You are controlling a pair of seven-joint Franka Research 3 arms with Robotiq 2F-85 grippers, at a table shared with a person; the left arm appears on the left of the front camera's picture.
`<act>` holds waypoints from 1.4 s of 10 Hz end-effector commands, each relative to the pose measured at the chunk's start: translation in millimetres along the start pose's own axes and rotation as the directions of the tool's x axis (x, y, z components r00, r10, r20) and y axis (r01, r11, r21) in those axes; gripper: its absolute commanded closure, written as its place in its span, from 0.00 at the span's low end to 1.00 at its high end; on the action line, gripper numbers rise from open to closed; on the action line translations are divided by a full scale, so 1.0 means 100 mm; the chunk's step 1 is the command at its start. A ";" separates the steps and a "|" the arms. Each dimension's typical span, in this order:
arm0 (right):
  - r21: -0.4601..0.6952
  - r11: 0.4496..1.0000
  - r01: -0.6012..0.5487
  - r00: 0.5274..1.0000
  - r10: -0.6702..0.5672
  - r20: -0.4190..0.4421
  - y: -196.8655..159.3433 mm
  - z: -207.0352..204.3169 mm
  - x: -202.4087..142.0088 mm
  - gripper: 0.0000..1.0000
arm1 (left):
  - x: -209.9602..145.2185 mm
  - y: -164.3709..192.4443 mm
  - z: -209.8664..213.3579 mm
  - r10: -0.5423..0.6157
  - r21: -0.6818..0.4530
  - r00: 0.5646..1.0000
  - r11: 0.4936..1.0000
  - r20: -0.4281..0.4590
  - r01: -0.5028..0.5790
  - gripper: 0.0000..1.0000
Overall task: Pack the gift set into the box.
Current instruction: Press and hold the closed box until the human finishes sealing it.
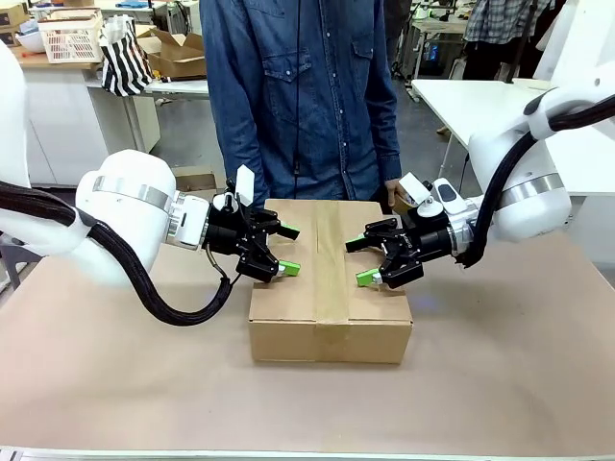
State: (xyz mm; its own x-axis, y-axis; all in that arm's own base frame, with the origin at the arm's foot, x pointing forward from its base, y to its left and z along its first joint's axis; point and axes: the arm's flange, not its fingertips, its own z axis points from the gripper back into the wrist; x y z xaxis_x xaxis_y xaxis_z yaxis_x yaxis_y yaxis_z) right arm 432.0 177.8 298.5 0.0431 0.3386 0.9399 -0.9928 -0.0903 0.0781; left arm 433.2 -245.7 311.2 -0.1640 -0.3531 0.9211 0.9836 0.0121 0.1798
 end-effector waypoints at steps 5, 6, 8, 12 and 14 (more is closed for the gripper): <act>0.000 1.000 0.000 1.000 0.000 0.000 0.00 0.00 0.00 0.00 | -0.04 -0.01 0.01 -0.012 -0.001 1.000 1.000 -0.001 0.012 0.00; -0.008 0.997 0.072 0.997 -0.072 -0.038 0.01 0.02 0.09 0.00 | 0.00 0.00 0.00 0.000 0.000 1.000 1.000 0.000 0.000 0.00; -0.049 0.952 0.303 0.953 -0.302 0.019 0.17 0.20 0.57 0.00 | 0.34 0.02 0.27 0.222 -0.020 0.972 0.975 0.083 -0.221 0.00; -0.063 0.790 0.610 0.780 -0.613 -0.127 1.07 0.60 0.97 0.00 | 0.93 -0.76 1.10 0.671 -0.199 0.739 0.733 0.053 -0.651 0.00; -0.090 0.718 0.690 0.721 -0.692 0.013 1.56 0.90 0.77 0.00 | 0.83 -1.30 1.55 0.773 -0.155 0.633 0.631 0.046 -0.760 0.00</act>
State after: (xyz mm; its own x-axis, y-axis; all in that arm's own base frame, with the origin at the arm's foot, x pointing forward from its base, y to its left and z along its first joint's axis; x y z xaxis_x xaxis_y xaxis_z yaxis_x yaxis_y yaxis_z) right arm 327.9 135.5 416.8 0.6794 0.3748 0.6308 -0.7285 0.2412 0.6412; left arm 327.2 -167.4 415.8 0.5982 -0.1911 0.7783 0.8001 0.0879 -0.5934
